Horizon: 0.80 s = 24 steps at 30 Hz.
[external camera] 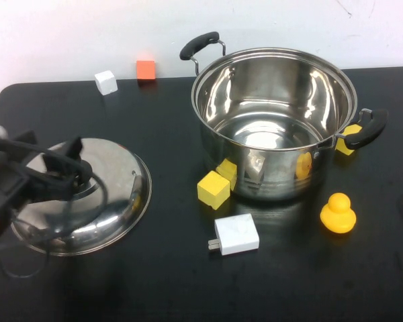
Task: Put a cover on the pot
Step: Pick up the pot lid
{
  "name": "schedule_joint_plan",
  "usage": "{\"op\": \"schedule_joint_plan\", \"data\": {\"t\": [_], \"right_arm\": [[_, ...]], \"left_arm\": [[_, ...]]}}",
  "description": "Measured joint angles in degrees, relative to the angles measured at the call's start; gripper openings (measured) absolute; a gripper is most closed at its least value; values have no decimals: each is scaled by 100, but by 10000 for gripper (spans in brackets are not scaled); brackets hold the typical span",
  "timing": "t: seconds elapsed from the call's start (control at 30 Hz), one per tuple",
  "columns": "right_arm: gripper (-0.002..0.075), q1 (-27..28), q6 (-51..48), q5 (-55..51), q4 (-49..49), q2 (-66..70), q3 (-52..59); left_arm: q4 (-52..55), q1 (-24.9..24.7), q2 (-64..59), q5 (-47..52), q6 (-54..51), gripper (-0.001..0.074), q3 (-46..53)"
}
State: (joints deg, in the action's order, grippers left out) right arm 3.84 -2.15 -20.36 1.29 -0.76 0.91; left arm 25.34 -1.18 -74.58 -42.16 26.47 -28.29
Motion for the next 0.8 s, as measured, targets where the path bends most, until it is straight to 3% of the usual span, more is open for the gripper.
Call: {"op": "schedule_joint_plan", "data": {"t": [0.3,0.4,0.53,0.8], "right_arm": [[-2,0,0,0,0,0,0],[-2,0,0,0,0,0,0],[-2,0,0,0,0,0,0],[-2,0,0,0,0,0,0]], "left_arm": [[-146,0,-1176,-18,-210,575,-295],[-268,0,-1367,-18,-231,512,-322],[-282,0,-1446,-57,-266,323,-326],[-273,0,-1253,184,-242,334,-335]]}}
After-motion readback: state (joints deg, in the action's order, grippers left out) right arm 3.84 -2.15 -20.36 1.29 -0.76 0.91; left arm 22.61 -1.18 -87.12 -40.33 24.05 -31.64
